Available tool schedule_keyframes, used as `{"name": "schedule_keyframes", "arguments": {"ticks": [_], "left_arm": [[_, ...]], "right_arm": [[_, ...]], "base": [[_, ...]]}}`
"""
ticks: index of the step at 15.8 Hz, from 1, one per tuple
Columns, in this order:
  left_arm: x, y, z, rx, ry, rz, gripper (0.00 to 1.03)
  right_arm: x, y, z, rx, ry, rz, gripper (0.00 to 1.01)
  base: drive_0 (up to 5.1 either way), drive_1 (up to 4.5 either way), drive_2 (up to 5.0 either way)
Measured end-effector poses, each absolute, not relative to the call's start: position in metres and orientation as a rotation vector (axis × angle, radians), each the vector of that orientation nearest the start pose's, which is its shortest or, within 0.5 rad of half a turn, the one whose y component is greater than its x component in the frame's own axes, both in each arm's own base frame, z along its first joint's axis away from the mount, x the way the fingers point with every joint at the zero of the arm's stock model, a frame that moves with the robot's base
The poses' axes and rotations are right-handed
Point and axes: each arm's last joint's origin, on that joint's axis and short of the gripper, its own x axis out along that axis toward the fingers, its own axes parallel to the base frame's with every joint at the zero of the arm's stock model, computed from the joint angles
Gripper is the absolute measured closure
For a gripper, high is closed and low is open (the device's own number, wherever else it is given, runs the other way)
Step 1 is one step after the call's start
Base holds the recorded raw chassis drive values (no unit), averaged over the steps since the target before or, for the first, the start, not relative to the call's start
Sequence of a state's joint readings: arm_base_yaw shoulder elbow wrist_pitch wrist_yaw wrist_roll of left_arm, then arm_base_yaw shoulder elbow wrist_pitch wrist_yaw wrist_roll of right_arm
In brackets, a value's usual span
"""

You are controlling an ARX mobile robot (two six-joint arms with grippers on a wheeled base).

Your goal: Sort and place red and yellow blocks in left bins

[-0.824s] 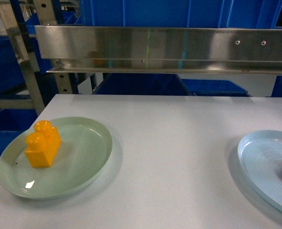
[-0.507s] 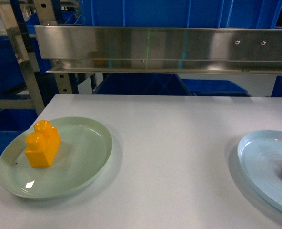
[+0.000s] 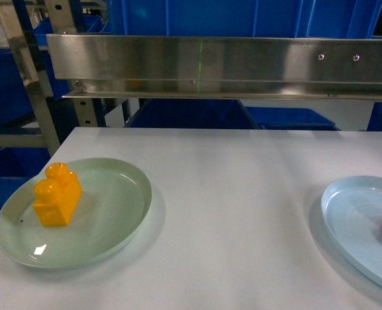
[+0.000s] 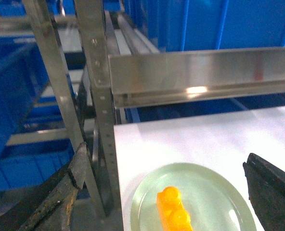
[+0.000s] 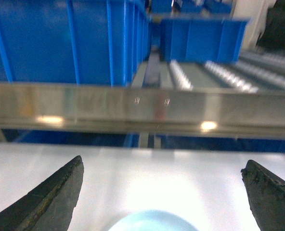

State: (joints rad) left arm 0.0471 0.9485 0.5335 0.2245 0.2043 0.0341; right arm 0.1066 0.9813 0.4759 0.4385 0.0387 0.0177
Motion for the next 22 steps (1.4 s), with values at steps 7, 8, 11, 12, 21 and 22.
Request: {"name": "schedule_keyframes", "arguments": {"ticks": [7, 8, 11, 12, 21, 22], "left_arm": [[0.294, 0.011, 0.222, -0.027, 0.446, -0.157, 0.05], [0.296, 0.01, 0.214, -0.03, 0.478, -0.161, 0.05], [0.301, 0.007, 0.196, -0.007, 0.504, -0.166, 0.05], [0.302, 0.007, 0.192, -0.003, 0.512, -0.163, 0.05], [0.303, 0.009, 0.146, 0.046, 0.547, -0.136, 0.05], [0.303, 0.009, 0.146, 0.047, 0.545, -0.136, 0.05]], "right_arm": [[0.294, 0.032, 0.196, 0.051, 0.369, 0.028, 0.03], [0.294, 0.031, 0.19, 0.054, 0.386, 0.024, 0.03], [0.295, 0.027, 0.18, 0.073, 0.4, 0.013, 0.03], [0.296, 0.026, 0.177, 0.079, 0.402, 0.015, 0.03], [0.29, 0.017, 0.114, 0.095, 0.55, -0.024, 0.03], [0.285, 0.017, 0.11, 0.095, 0.565, -0.026, 0.03]], "base": [[0.0, 0.0, 0.0], [0.0, 0.0, 0.0], [0.0, 0.0, 0.0], [0.0, 0.0, 0.0], [0.0, 0.0, 0.0], [0.0, 0.0, 0.0]]}}
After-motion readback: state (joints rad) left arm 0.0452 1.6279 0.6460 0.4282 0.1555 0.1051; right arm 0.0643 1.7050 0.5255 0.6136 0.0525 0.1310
